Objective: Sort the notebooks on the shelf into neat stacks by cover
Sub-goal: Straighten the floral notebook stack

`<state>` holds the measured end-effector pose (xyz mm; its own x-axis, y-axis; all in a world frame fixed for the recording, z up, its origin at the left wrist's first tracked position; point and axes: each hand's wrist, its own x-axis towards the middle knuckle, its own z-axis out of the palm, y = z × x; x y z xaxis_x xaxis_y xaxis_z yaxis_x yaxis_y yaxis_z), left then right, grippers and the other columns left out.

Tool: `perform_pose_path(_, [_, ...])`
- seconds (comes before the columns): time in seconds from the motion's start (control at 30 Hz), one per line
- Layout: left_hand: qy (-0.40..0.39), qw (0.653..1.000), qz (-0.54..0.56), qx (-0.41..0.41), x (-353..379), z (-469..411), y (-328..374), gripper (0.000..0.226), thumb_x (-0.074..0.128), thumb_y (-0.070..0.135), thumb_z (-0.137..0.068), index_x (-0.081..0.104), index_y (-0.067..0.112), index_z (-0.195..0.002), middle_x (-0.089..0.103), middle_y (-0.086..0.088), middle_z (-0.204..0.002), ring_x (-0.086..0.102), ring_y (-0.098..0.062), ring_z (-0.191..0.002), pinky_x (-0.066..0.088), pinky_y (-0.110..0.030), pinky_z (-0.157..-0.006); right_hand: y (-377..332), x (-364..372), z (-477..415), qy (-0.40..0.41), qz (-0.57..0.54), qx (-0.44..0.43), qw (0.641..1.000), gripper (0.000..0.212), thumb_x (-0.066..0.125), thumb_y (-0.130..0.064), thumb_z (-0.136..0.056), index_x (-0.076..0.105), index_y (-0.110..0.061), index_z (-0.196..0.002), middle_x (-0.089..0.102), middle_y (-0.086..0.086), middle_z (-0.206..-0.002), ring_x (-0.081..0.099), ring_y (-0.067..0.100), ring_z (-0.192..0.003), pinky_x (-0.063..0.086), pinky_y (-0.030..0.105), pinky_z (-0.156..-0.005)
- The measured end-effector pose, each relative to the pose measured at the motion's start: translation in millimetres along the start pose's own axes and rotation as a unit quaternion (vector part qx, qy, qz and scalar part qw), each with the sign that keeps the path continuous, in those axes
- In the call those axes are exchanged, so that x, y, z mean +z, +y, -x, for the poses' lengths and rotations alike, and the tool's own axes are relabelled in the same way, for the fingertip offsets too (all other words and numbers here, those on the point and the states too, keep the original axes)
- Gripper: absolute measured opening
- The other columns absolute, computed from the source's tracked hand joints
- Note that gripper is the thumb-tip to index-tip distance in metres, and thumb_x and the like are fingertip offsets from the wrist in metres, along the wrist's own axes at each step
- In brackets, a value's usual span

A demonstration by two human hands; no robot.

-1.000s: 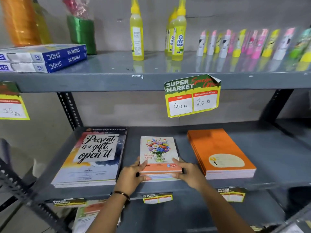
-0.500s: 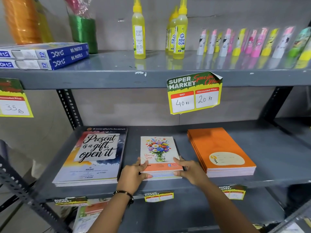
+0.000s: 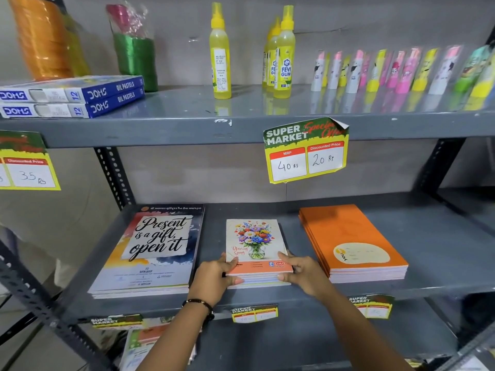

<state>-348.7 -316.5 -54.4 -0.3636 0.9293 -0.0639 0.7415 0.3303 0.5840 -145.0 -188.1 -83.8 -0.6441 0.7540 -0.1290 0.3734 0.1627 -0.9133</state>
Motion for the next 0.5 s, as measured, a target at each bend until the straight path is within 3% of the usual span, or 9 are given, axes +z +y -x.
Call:
perform_pose_path(0.13, [-0.007,1.000,0.027,0.012,-8,-1,0,0.062,0.075,0.036,-0.071,0.056,0.019,-0.127,0.048,-0.008,-0.142,0.054,-0.018,-0.124,0.041,-0.027,-0.109,-11,-8,4,-0.007,-0.023,0.000,1.000,0.066,0.073,-0.009,-0.075,0.045,-0.008,-0.134,0.053,0.002,-0.134,0.050,0.013,-0.122,0.047,0.023,-0.097])
perform_pose_path(0.2, [0.012,0.999,0.044,0.027,-16,-1,3,0.055,0.074,0.037,-0.072,0.061,0.019,-0.122,0.053,-0.005,-0.139,0.052,-0.016,-0.126,0.040,-0.025,-0.107,-21,-13,4,0.054,-0.039,-0.018,0.998,0.057,0.072,-0.008,-0.077,0.051,-0.009,-0.130,0.057,-0.002,-0.124,0.050,0.009,-0.115,0.046,0.014,-0.084])
perform_pose_path(0.33, [0.080,0.993,0.066,0.058,-37,-2,7,0.043,0.068,0.032,-0.079,0.062,0.020,-0.120,0.054,-0.004,-0.138,0.051,-0.016,-0.126,0.041,-0.032,-0.109,-40,-20,-3,0.199,-0.131,-0.032,0.971,0.029,0.068,-0.002,-0.078,0.066,0.000,-0.107,0.069,0.009,-0.100,0.061,0.023,-0.098,0.049,0.015,-0.075])
perform_pose_path(0.4, [0.126,0.985,0.104,0.056,-48,4,9,0.037,0.066,0.026,-0.082,0.064,0.017,-0.118,0.061,-0.005,-0.131,0.055,-0.018,-0.121,0.044,-0.038,-0.106,-51,-17,-3,0.214,-0.189,-0.034,0.958,0.012,0.065,0.001,-0.080,0.069,-0.008,-0.088,0.069,0.005,-0.085,0.064,0.024,-0.086,0.052,0.020,-0.075])
perform_pose_path(0.47, [0.179,0.969,0.168,0.035,-61,13,7,0.031,0.065,0.019,-0.083,0.066,0.013,-0.114,0.067,-0.005,-0.120,0.062,-0.015,-0.109,0.049,-0.039,-0.101,-61,-9,-2,0.209,-0.236,-0.033,0.949,0.019,0.063,0.003,-0.081,0.067,-0.016,-0.078,0.069,0.005,-0.083,0.065,0.020,-0.081,0.055,0.024,-0.075])
perform_pose_path(0.5, [0.203,0.959,0.197,0.024,-68,19,3,0.029,0.065,0.016,-0.083,0.067,0.012,-0.112,0.068,-0.004,-0.116,0.064,-0.007,-0.102,0.050,-0.037,-0.099,-65,-3,-2,0.200,-0.253,-0.036,0.946,0.020,0.063,0.003,-0.081,0.067,-0.017,-0.079,0.070,0.005,-0.085,0.066,0.019,-0.082,0.057,0.020,-0.072])
